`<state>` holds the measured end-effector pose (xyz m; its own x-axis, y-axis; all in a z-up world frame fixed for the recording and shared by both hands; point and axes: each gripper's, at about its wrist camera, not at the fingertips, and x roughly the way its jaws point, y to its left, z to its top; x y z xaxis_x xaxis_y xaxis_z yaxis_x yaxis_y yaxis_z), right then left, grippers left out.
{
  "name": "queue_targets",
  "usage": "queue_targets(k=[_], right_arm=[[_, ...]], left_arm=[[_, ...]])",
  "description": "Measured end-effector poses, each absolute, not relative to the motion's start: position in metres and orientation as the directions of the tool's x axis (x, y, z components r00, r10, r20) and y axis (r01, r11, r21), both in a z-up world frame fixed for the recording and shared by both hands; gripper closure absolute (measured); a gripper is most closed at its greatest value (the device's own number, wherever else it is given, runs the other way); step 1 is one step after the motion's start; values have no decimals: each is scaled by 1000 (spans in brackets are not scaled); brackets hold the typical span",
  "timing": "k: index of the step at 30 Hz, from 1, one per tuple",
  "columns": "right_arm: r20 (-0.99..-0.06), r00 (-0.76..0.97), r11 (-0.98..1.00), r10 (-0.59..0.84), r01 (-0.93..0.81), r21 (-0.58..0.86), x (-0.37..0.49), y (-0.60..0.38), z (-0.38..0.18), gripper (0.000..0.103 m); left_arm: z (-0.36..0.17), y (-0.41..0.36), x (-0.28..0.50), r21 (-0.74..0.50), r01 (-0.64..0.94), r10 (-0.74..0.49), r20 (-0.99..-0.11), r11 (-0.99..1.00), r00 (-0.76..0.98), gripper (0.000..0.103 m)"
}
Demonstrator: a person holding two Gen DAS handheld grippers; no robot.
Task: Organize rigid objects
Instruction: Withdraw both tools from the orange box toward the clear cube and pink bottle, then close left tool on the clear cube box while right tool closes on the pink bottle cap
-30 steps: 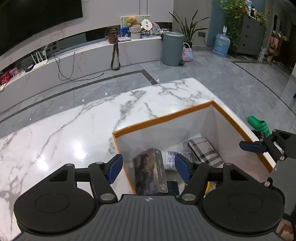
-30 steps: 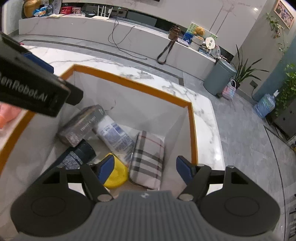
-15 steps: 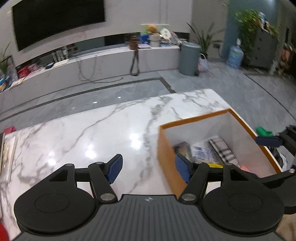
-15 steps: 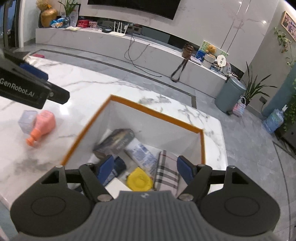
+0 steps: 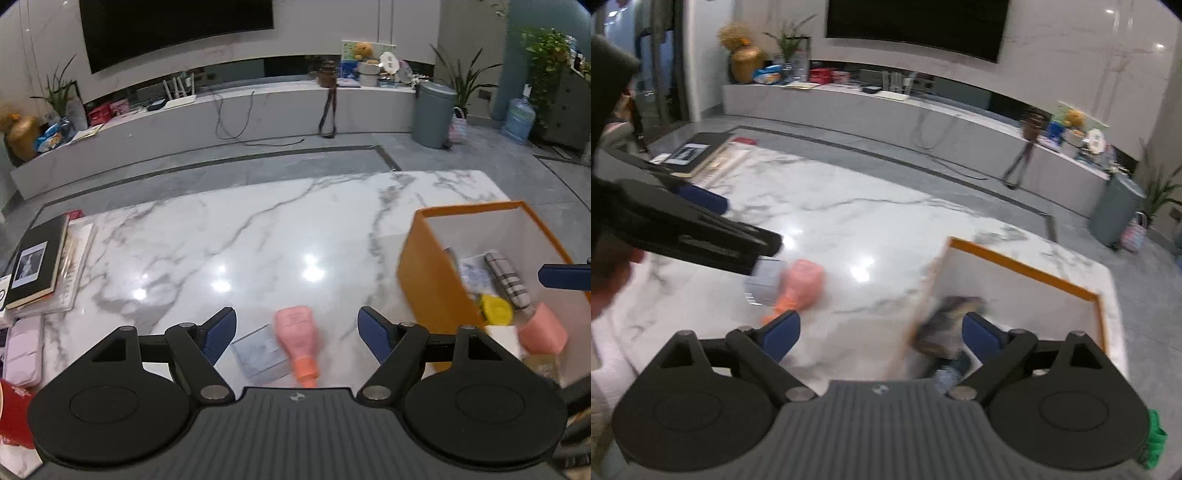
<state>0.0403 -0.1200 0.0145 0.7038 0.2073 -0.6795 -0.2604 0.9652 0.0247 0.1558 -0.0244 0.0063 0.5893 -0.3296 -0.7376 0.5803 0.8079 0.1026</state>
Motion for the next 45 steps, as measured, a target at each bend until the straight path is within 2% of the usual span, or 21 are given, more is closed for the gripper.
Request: queue_targets(k=[10,16,23,29,37,43,45], right_arm=[[-736,630,944,249,-327,40,67,-69,-6,10],[-776,576,938,256,-342,55,95,-45,-28,22],[-829,506,944,236,-321,73,127,-26,-64,38],[-841,493,939,224,-340,51,141,-20,-80,39],[-851,459,930,254,-359,83,149,-12,-95,46],[-863,430,929,266,-352,111,154,-13,-103,62],[-866,423,929,267,-353,113,155,-14,-105,76]], left_arm=[[-22,23,193,71,525,-279,-783,848,556,16],[-48,38,213,-5,482,-273,-829,876,488,25],[-64,27,224,-24,458,-274,-828,889,488,24],[-74,18,235,-53,449,-289,-830,892,477,24],[-87,10,241,-75,438,-296,-835,896,464,21],[-90,5,245,-54,418,-266,-843,907,467,19],[-90,6,245,-49,405,-256,-841,913,477,18]])
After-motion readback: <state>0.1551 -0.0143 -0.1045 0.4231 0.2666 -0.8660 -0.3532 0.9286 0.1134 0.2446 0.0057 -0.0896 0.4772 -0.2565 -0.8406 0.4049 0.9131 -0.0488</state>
